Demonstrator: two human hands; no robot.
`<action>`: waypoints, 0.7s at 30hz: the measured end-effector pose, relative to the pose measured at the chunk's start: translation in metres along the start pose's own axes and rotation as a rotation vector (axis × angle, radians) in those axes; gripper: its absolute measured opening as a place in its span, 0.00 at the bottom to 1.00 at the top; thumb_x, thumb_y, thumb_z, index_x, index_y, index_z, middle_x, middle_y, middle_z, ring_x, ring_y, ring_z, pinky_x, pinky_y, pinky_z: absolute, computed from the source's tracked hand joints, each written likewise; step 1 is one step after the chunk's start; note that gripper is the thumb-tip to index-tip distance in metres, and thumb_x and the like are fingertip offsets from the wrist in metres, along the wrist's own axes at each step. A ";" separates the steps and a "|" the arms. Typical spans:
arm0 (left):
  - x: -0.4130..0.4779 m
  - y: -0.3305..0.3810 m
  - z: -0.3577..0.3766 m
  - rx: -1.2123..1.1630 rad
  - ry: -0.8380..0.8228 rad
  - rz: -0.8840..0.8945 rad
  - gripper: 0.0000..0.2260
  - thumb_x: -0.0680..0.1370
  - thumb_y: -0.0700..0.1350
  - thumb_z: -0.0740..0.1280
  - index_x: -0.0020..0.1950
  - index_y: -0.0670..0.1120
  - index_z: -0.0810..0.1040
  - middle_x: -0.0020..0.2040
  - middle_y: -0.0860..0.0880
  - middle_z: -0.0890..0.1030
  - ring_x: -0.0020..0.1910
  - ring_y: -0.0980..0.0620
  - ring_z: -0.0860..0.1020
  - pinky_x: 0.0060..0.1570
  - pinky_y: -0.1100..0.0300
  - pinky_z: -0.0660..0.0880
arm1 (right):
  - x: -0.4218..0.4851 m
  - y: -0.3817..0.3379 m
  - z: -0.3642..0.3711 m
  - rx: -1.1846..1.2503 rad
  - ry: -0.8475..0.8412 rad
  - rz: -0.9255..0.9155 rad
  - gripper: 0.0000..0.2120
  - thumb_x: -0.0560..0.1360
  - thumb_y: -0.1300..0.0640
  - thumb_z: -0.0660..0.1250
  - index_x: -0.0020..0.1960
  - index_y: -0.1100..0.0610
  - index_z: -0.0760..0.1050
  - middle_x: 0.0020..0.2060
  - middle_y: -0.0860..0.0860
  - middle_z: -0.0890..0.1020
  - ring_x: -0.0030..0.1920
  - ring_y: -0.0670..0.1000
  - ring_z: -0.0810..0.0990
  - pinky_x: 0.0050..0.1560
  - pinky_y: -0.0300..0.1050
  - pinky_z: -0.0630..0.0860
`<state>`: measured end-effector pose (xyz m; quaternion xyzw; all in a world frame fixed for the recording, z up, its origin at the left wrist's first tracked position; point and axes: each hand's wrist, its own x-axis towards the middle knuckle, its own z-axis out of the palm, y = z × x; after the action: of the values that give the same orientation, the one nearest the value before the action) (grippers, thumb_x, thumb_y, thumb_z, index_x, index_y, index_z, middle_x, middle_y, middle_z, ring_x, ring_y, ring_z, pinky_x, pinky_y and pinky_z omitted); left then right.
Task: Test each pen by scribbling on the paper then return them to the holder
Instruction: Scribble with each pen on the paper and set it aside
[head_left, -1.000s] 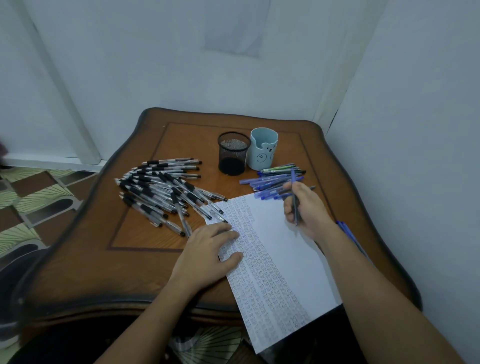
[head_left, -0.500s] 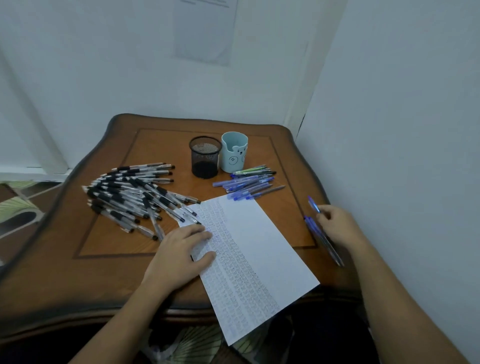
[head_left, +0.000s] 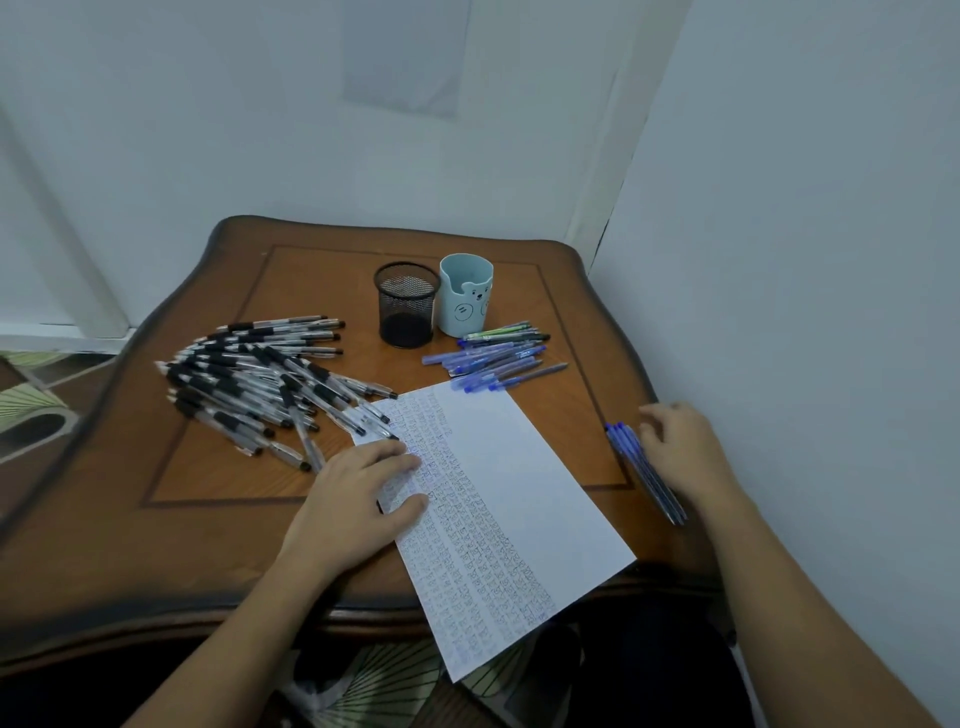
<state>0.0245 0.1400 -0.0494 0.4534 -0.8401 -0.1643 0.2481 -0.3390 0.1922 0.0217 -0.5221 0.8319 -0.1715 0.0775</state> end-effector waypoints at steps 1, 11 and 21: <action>0.000 0.000 0.000 -0.001 0.000 -0.004 0.27 0.72 0.68 0.59 0.63 0.56 0.79 0.64 0.58 0.75 0.63 0.57 0.72 0.64 0.54 0.67 | 0.005 -0.010 0.004 0.012 0.046 -0.060 0.15 0.82 0.59 0.61 0.67 0.59 0.77 0.60 0.59 0.77 0.60 0.59 0.76 0.62 0.53 0.74; 0.000 0.004 -0.003 -0.007 0.008 0.003 0.27 0.72 0.66 0.58 0.64 0.54 0.79 0.64 0.57 0.75 0.63 0.59 0.70 0.62 0.61 0.60 | 0.062 -0.099 0.057 -0.128 -0.125 -0.370 0.15 0.83 0.58 0.58 0.68 0.51 0.75 0.68 0.52 0.74 0.67 0.56 0.68 0.66 0.51 0.66; 0.000 0.001 -0.002 0.007 0.010 0.003 0.26 0.72 0.67 0.58 0.63 0.56 0.79 0.63 0.58 0.75 0.64 0.58 0.70 0.63 0.61 0.59 | 0.050 -0.103 0.048 0.190 -0.104 -0.363 0.19 0.86 0.54 0.53 0.76 0.45 0.64 0.60 0.56 0.80 0.55 0.57 0.80 0.57 0.50 0.78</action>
<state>0.0244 0.1405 -0.0473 0.4539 -0.8400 -0.1589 0.2511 -0.2592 0.0965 0.0171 -0.6619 0.6990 -0.2332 0.1371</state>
